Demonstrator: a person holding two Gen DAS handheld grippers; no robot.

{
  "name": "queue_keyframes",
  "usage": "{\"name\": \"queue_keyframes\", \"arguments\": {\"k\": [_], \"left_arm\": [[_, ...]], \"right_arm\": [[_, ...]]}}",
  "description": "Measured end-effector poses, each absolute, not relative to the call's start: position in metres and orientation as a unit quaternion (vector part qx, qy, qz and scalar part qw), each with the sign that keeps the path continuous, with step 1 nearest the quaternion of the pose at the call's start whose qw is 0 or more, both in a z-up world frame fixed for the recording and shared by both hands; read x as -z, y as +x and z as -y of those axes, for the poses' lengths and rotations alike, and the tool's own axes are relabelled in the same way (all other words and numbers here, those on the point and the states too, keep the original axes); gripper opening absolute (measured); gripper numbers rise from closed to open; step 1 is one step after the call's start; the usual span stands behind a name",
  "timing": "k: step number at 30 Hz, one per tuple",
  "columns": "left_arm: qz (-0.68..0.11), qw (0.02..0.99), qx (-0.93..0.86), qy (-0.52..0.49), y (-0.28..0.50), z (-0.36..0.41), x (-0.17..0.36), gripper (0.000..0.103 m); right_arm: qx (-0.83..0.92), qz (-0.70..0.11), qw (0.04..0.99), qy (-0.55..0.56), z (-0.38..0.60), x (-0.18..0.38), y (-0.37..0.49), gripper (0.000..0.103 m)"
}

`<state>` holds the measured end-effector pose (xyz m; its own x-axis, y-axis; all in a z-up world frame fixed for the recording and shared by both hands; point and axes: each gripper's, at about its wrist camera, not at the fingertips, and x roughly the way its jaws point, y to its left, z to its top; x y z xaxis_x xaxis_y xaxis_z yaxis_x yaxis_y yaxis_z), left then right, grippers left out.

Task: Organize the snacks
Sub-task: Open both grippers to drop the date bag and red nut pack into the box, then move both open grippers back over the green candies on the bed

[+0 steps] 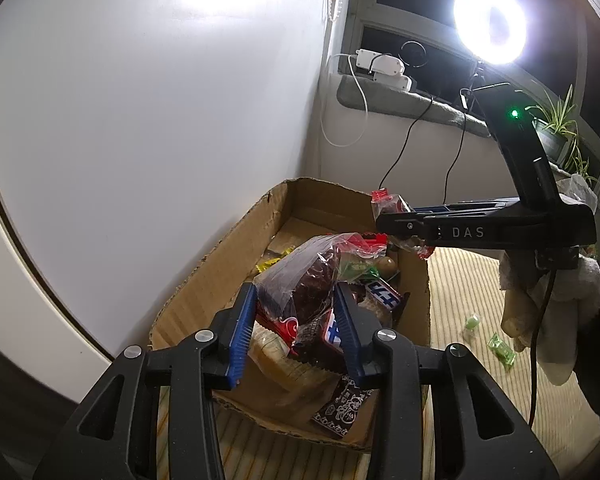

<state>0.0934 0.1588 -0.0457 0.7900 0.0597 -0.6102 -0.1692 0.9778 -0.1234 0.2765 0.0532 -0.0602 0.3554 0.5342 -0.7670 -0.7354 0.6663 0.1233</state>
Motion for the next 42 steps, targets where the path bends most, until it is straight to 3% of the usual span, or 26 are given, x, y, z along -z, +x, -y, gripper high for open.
{"name": "queue_keyframes", "arguments": {"k": [2,7,11,18,24,42], "left_arm": [[-0.318,0.942,-0.060,-0.085,0.094,-0.159,0.045,0.039],[-0.318,0.942,-0.063,-0.085,0.093,-0.159,0.044,0.041],[-0.314,0.943,-0.068,-0.081,0.092,-0.158,0.042,0.054],[-0.308,0.946,-0.066,-0.076,0.086,-0.154,0.036,0.054],[-0.300,0.949,-0.060,-0.072,0.074,-0.145,0.028,0.054],[-0.290,0.955,-0.016,-0.060,0.061,-0.096,0.018,0.054]], "right_arm": [[-0.391,-0.412,0.813,-0.124,-0.056,0.060,0.276,0.039],[-0.393,-0.404,0.816,-0.128,-0.057,0.057,0.272,0.059],[-0.391,-0.397,0.820,-0.128,-0.055,0.053,0.270,0.070],[-0.386,-0.386,0.829,-0.126,-0.045,0.040,0.263,0.085],[-0.383,-0.375,0.835,-0.125,-0.029,0.024,0.251,0.091],[-0.359,-0.357,0.854,-0.121,0.054,0.006,0.209,0.092]]}}
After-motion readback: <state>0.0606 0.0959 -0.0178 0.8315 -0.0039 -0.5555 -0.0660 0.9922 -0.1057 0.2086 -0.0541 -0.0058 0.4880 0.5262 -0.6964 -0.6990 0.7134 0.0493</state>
